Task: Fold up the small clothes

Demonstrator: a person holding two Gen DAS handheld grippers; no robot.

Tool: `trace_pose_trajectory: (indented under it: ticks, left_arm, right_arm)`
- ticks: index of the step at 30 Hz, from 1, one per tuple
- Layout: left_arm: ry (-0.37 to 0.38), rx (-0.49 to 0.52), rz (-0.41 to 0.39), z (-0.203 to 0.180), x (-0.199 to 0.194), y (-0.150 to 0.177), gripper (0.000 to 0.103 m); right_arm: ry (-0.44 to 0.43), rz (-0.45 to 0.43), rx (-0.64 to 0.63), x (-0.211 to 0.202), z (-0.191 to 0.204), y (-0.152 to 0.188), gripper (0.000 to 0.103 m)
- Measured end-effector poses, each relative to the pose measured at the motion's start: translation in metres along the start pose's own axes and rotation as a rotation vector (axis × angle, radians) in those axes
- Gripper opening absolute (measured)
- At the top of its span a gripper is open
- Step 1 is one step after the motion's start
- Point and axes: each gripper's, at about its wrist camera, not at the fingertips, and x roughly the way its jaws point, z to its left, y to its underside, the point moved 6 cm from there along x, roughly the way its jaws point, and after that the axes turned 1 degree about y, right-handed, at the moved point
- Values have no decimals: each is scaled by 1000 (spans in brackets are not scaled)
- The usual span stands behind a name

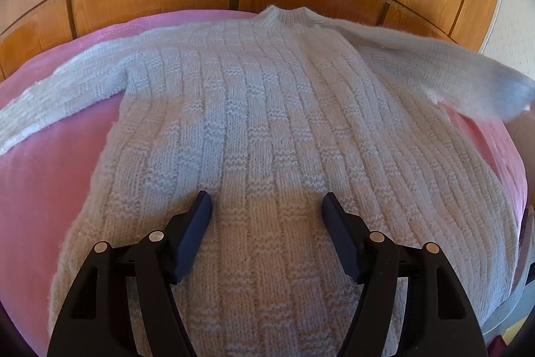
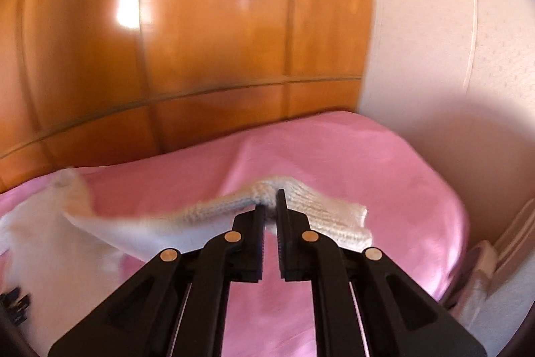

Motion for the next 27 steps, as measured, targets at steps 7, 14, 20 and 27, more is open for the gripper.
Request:
trace_pose_trajectory:
  ticks: [7,14,20,27]
  left_arm:
    - [-2,3,4,-2,2,0,70]
    - [6,2,2,-1,3,0,73]
    - [11,4,4,-2,3,1,76]
    - [3,10,4,-3,4,0,76]
  right_arm:
    - [218,164,29,127,-29,-23,7]
    - [162,224,199,151,-39,13,55]
    - [-192,329,504,140,-37,80,50]
    - [-204,339,614,199,-31,77,40]
